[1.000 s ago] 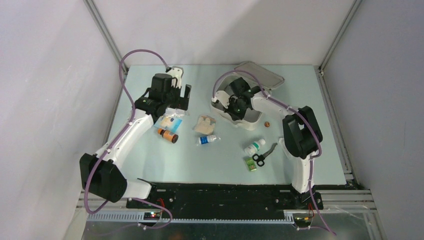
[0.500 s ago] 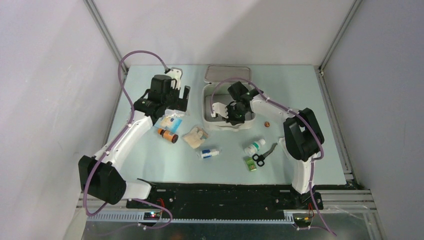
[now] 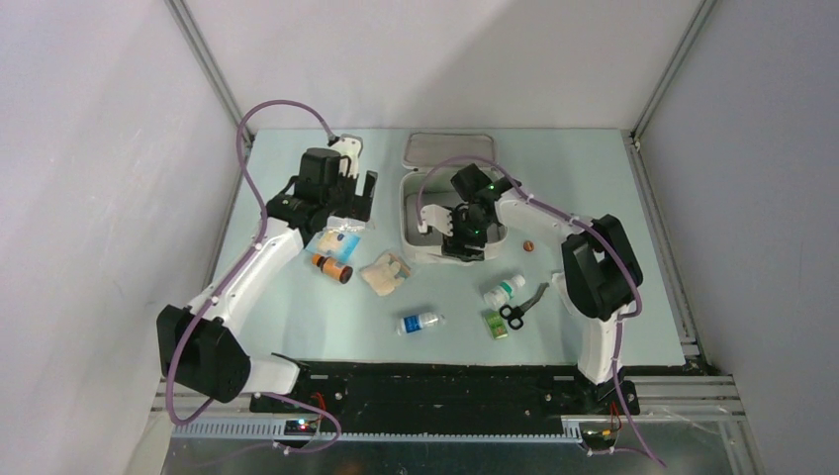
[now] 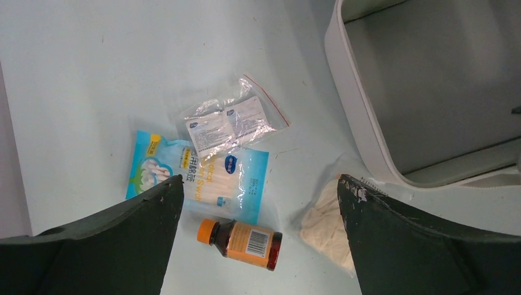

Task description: Organize the medicine kit

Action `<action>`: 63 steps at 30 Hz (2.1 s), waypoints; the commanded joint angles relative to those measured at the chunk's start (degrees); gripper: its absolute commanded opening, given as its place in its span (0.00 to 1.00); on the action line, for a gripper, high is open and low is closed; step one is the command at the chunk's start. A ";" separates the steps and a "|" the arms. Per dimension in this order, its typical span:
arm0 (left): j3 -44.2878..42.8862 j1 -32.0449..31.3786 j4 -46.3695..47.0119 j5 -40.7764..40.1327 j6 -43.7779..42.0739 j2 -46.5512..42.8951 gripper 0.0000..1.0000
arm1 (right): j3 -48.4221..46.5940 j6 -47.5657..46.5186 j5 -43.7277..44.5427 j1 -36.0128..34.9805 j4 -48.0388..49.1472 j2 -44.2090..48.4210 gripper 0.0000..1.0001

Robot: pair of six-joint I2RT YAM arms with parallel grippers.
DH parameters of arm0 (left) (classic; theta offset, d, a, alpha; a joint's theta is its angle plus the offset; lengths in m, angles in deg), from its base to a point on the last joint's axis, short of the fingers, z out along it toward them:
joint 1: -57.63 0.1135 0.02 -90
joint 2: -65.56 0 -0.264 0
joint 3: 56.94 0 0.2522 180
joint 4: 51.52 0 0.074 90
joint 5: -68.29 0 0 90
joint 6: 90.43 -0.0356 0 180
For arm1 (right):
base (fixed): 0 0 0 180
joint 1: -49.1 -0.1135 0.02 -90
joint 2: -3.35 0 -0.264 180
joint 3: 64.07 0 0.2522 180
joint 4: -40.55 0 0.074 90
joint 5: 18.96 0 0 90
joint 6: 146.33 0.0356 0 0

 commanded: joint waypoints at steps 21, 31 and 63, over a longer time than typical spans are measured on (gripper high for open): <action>-1.50 -0.23 1.68 0.43 -5.90 2.23 0.99 | 6.97 45.67 -2.75 18.18 -13.93 22.13 0.99; -3.62 -0.18 0.25 -5.21 -7.50 3.45 1.00 | 18.74 74.81 -4.09 23.33 -9.39 25.42 0.99; -9.10 -0.95 -5.42 -14.01 -8.79 8.98 1.00 | 21.05 86.66 -7.98 18.86 -4.09 4.75 0.64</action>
